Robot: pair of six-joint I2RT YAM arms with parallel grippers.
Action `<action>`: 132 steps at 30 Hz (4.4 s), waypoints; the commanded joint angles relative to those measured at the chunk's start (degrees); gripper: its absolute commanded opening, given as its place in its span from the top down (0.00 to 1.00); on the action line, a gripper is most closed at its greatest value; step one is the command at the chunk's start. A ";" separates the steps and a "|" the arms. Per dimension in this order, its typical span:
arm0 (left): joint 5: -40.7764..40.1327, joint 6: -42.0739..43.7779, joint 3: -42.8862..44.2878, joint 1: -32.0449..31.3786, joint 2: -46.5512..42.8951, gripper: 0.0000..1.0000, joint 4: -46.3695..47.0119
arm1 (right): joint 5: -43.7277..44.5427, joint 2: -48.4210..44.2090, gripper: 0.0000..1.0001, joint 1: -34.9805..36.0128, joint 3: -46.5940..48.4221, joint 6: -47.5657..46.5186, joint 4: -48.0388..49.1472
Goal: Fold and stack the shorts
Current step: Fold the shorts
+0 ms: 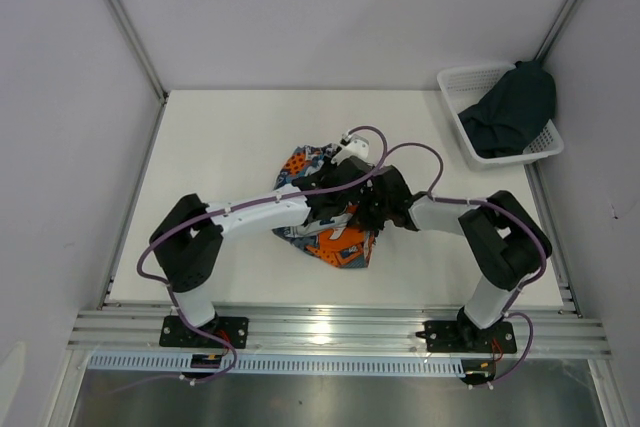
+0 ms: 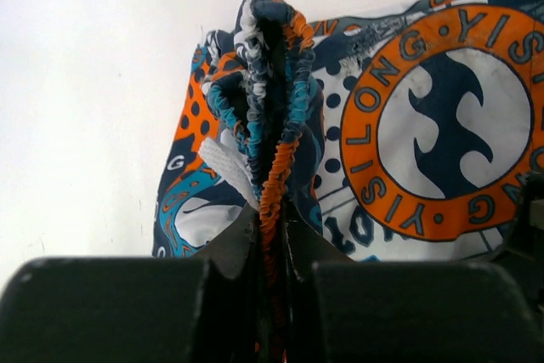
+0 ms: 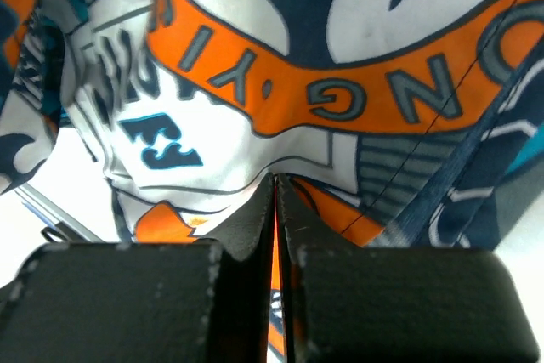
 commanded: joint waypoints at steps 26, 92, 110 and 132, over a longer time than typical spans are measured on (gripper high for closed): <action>-3.96 11.21 -4.17 -2.36 -10.68 0.91 9.01 | 1.61 3.74 1.00 -7.74 7.62 -8.08 -8.99; 54.66 -16.91 -23.41 22.95 -16.74 0.12 21.23 | -14.65 -13.04 0.07 -14.68 -10.74 0.72 13.34; 48.25 -10.06 -25.35 17.86 -14.81 0.22 21.93 | -12.45 -7.60 0.17 -12.31 -9.96 1.33 14.82; 62.90 -6.45 -25.00 11.79 -8.85 0.37 29.66 | -11.40 -0.66 0.35 -8.09 0.24 1.50 8.86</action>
